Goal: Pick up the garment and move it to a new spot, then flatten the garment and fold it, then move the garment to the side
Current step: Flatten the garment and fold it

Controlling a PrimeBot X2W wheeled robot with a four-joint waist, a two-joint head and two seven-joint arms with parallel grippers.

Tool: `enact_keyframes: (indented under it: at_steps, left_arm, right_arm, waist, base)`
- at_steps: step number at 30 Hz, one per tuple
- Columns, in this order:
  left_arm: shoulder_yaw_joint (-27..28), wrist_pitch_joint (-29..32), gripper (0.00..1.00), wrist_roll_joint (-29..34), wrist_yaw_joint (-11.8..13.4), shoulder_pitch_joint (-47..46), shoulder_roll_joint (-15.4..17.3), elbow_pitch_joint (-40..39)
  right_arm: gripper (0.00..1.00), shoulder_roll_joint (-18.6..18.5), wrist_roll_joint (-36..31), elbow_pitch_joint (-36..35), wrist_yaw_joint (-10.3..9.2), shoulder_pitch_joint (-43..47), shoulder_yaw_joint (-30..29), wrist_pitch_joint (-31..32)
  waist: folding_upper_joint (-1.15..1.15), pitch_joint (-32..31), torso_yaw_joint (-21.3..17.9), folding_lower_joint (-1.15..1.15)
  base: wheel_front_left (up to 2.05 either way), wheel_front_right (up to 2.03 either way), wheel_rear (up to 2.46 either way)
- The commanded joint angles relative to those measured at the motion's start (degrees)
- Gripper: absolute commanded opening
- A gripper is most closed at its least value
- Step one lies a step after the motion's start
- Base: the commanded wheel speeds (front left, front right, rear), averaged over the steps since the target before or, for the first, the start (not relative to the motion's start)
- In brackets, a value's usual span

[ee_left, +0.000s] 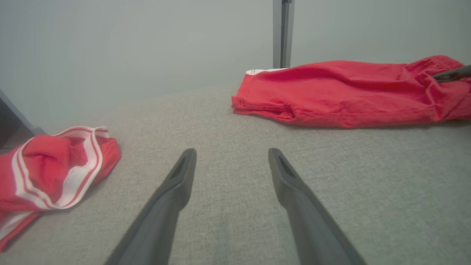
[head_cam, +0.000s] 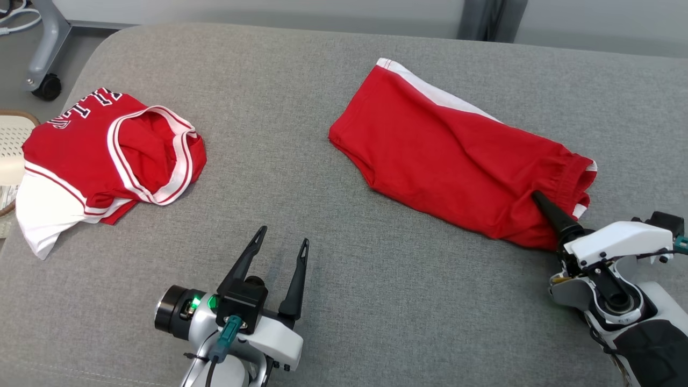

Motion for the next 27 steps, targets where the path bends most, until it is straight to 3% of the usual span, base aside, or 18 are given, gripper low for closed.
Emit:
enact_keyframes:
  at_steps: [1, 4, 5, 7, 8, 17, 27]
  left_arm:
    - [0.2, 0.0, 1.00, 0.4, -0.1, -1.1, 0.1, 0.0]
    - [0.2, 0.0, 1.00, 0.4, 0.0, -1.4, 0.1, 0.0]
    - [0.2, 0.0, 1.00, 0.4, 0.0, -1.6, 0.1, 0.0]
    - [0.2, 0.0, 1.00, 0.2, 0.2, -1.7, 0.1, 0.1]
    - [0.2, 0.0, 1.00, 0.1, 0.2, -1.8, 0.1, 0.2]
    - [0.3, 0.0, 1.00, -0.7, 0.5, -1.6, 0.1, 0.4]
    - [-1.3, 0.0, 1.00, -2.4, 1.2, -1.0, 0.1, 0.8]
  right_arm:
    - [1.00, 4.0, 0.2, 0.7, 0.47, 0.5, 1.5, 1.3]
    - [1.00, 4.6, -0.3, 0.8, 0.47, 0.0, 1.3, 1.5]
    - [0.76, 4.7, -0.5, 0.9, 0.47, -0.1, 1.2, 1.4]
    - [0.11, 4.6, -0.9, 1.2, 0.48, -0.1, 0.9, 1.0]
    - [0.00, 4.5, -1.3, 1.3, 0.48, -0.2, 0.9, 0.7]
    - [0.00, 1.5, -5.0, 0.6, 0.37, 0.5, 3.6, 2.5]
    - [0.00, -6.7, -13.7, 1.3, 0.25, -1.8, 12.4, 6.0]
  waist:
    - [0.00, 0.3, 0.2, 0.00]
    - [0.00, 0.7, 0.5, 0.00]
    - [0.00, 0.7, 0.6, 0.00]
    - [0.00, 0.7, 0.7, 0.00]
    - [0.00, 0.7, 0.7, 0.00]
    - [0.00, -0.8, 0.4, 0.00]
    - [0.00, -2.7, 0.1, 0.00]
  base:
    - [0.00, 0.00, 0.00]
    - [0.00, 0.00, 0.00]
    - [0.00, 0.00, 0.00]
    - [0.00, 0.00, 0.00]
    - [0.00, 0.00, 0.00]
    - [0.00, 0.00, 0.00]
    - [0.00, 0.00, 0.00]
